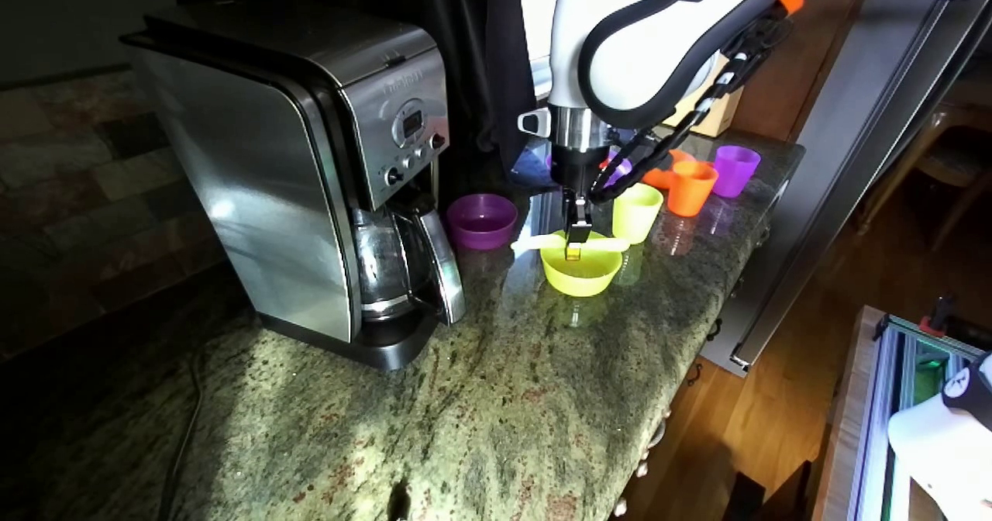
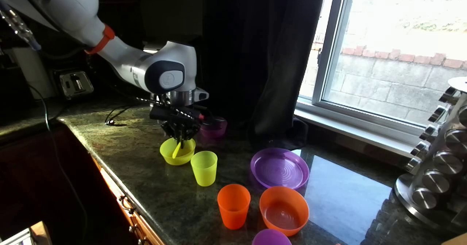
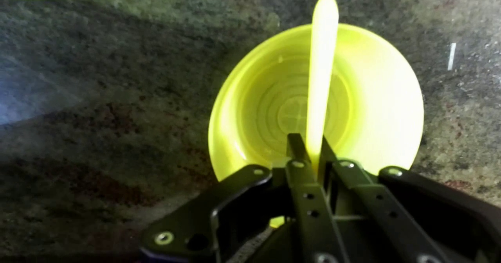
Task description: Separate the yellow objects
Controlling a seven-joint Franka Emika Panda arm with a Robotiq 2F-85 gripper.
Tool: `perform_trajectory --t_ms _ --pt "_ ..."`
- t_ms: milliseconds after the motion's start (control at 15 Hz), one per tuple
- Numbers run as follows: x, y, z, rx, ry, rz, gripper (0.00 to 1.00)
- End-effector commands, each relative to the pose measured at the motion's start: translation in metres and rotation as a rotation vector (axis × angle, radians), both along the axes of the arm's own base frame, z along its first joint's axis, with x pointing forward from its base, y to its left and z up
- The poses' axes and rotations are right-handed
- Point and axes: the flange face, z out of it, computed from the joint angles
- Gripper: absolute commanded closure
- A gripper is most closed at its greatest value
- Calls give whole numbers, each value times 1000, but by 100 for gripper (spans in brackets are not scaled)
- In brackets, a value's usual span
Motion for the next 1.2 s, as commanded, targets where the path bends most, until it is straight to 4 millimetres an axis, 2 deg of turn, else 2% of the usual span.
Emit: perform_trajectory --t_ms 0,267,667,867,1133 --pt "3 3 4 -2 -14 -15 100" --pt "1 -1 18 -2 -34 -25 98" --pt "-2 -34 52 -5 -102 -126 98" --pt "-4 -59 68 -11 -137 -200 98" --pt "-11 -103 87 -32 -172 -314 98"
